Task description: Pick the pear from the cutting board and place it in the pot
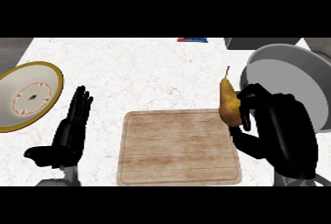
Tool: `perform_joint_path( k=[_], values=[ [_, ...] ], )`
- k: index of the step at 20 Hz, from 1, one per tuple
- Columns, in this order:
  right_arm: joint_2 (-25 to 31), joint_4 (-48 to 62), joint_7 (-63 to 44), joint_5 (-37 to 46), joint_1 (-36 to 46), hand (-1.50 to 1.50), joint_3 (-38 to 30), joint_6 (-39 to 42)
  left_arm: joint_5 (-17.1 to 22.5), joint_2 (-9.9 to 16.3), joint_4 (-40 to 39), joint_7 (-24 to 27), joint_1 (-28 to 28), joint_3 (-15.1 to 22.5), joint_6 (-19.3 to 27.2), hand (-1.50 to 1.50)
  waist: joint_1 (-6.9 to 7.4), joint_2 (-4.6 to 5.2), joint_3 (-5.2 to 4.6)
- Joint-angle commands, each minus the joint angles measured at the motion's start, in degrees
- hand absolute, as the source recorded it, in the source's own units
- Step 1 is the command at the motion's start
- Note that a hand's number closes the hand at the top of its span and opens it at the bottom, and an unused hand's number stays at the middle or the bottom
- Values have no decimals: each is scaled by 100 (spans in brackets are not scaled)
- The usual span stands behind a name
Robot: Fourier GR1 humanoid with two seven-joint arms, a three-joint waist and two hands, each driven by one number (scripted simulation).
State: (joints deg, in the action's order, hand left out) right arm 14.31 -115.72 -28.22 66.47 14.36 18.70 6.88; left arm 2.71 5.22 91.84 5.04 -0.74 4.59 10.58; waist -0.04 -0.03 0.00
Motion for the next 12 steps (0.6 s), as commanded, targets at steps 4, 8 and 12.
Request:
perform_joint_path(
  k=[4, 8, 12],
  values=[
    [431, 1072, 727, -770, 663, 150, -1590, -13, 112, 35, 113, 364, 495, -1, -302, 0, 52, 8, 0],
    [719, 2006, 1432, -1024, 728, 150, -2182, -489, -171, -117, -416, 111, -446, -110, 72, 0, 20, 22, 1],
    [1087, 3000, 2075, -1127, 986, 150, -2648, -736, -74, -53, 28, -177, -177, -39, -89, 0, 48, 19, 3]
  ],
)
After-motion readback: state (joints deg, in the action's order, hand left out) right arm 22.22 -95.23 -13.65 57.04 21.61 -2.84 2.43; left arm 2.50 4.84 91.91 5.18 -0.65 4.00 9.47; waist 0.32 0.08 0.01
